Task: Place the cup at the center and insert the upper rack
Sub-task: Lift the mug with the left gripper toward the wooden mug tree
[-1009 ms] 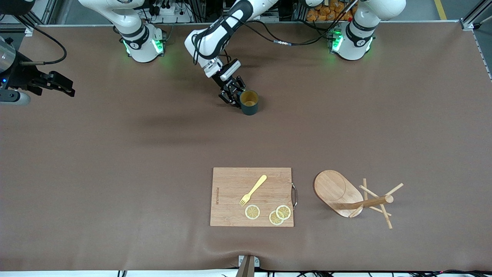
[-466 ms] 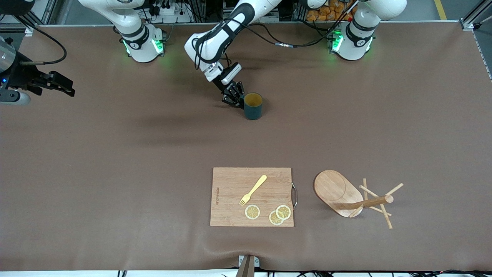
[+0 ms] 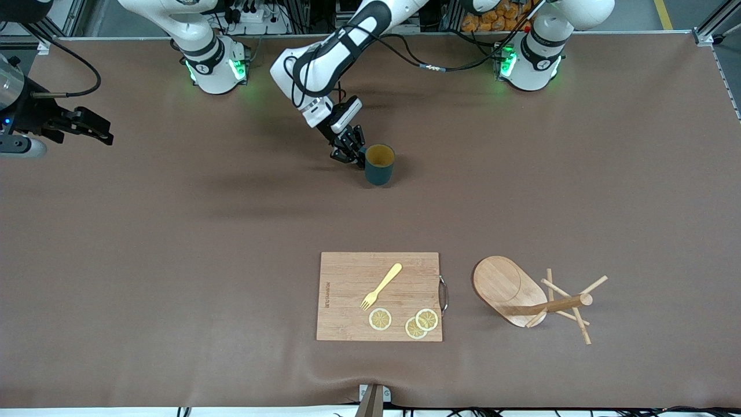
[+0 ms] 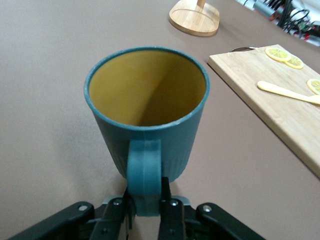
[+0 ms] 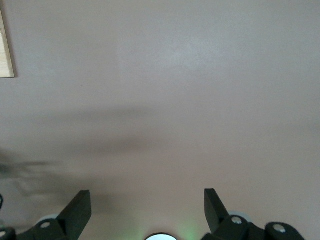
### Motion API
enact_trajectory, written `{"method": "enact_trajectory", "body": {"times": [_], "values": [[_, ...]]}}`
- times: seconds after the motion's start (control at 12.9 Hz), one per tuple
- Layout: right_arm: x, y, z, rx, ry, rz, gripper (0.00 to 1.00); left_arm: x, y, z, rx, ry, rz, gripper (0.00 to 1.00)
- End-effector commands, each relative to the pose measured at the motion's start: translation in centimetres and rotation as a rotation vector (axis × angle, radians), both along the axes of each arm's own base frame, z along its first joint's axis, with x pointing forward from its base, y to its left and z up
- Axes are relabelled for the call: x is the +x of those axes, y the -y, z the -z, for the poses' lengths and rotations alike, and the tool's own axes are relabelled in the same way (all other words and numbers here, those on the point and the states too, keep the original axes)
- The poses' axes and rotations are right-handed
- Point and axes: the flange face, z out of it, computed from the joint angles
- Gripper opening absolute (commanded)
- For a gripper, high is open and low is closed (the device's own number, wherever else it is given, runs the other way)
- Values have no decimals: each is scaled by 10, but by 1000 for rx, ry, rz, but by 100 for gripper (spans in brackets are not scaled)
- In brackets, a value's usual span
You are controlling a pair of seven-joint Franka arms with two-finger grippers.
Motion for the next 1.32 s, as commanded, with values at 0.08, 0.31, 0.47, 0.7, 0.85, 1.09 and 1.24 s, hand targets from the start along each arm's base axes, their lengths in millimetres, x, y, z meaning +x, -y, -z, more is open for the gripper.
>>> {"method": "enact_trajectory", "body": {"times": [0.08,0.31,0.47,0.7,0.85,1.09,1.24], "values": [[0,-4,-3,-11,1,-5,100,54,-22,-130,-158,-150,-32,0],[-1,-7,-3,-12,-1,-8,100,112,-64,-209,-290,-219,-83,0],[-3,-17,-2,-17,-11,16,100,141,-95,-257,-376,-255,-65,0],[-4,-20,-3,-19,-16,21,100,185,-143,-299,-450,-335,-31,0],[-5,-19,-2,-20,-20,23,100,204,-162,-304,-484,-391,-8,0],[-11,-19,-8,-20,-26,23,100,237,-199,-313,-543,-436,-9,0],[-13,-23,-11,-21,-22,17,100,263,-234,-323,-603,-472,-1,0]]}}
